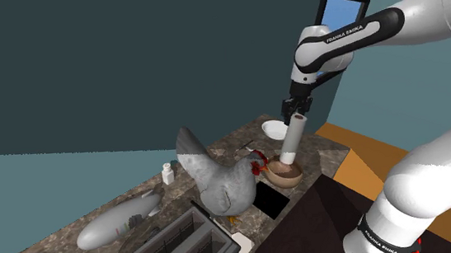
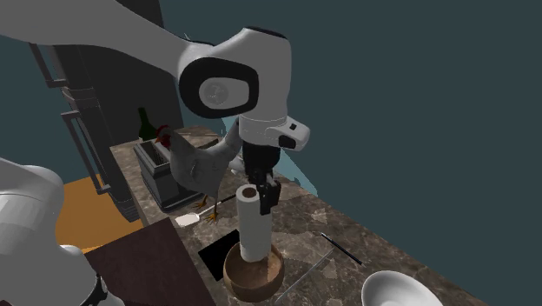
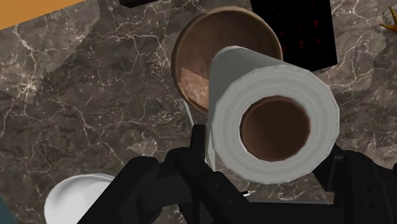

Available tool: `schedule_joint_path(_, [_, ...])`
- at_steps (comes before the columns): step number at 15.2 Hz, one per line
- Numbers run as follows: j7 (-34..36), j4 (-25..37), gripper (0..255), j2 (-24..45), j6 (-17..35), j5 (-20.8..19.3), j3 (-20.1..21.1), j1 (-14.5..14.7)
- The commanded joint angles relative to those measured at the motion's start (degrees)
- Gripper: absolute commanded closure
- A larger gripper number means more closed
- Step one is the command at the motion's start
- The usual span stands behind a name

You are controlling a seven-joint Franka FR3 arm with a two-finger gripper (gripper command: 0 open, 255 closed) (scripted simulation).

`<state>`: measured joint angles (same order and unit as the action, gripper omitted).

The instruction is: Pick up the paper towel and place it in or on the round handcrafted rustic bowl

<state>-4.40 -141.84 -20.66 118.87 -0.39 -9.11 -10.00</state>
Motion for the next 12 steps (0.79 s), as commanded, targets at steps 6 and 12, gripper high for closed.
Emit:
schedule_joint_path(6, [-0.40,-2.37,255,2.11,4.49,0.24,-0.27,0.08])
schedule_joint_path(12, [-0.40,-2.36,255,2.12,4.49,0.24,-0.27,0.08])
